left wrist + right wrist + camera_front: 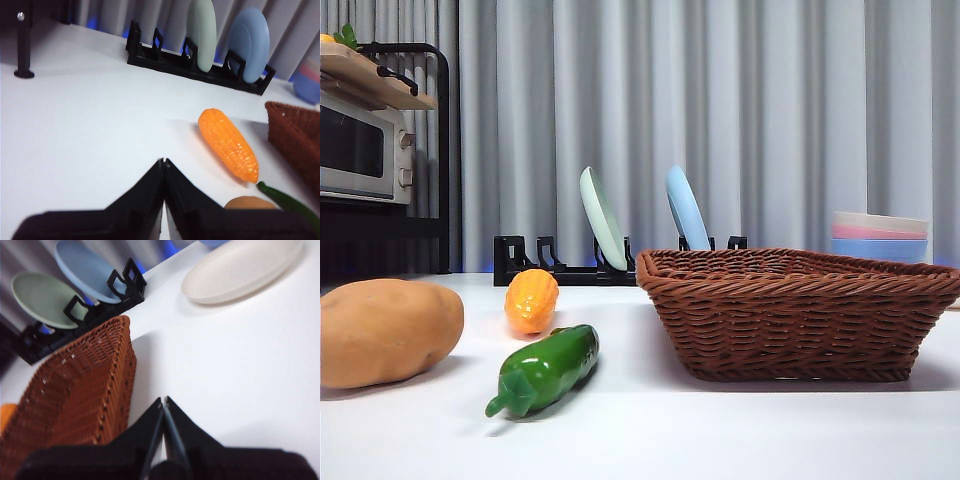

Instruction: Pick up the basket,pick up the corn from the table,pick up the potato from the table,pick up the cucumber from the table,put all items into the basket

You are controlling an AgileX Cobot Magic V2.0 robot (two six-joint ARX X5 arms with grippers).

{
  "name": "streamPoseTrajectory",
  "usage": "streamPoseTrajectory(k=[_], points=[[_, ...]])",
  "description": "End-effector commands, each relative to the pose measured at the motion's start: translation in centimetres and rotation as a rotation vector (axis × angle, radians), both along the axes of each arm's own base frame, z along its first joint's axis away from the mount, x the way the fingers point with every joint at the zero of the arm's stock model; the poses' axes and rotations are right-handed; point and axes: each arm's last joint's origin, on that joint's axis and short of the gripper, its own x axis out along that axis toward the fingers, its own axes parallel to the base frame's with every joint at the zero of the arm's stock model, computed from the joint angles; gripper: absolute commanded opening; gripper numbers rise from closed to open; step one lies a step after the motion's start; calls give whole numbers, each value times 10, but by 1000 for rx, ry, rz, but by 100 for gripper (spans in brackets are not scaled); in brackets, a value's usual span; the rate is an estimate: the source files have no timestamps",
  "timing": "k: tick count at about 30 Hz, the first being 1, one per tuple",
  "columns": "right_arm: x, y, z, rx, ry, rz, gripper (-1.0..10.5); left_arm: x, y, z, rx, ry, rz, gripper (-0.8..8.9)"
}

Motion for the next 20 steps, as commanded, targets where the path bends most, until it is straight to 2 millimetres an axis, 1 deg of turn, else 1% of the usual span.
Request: streamPoseTrajectory(k=[1, 5, 9, 13, 15, 20], points=[[0, 0, -4, 70, 32, -17, 1, 1, 0, -4, -59, 15, -1, -4], [0, 0, 0, 70, 20, -14, -1, 1, 0, 0, -72, -17, -4, -6], [-1, 0, 14, 54, -21, -9, -9, -1, 0, 10, -72, -35, -1, -6], [-2, 0, 38, 15, -61, 1, -9, -4, 0, 29, -71, -41, -2, -6], [0, 0, 52, -15, -70, 7, -9, -4, 0, 42, -67, -39, -2, -6], [11, 1, 90, -106, -52, 34, -8, 1, 0, 77, 1, -39, -15, -6]])
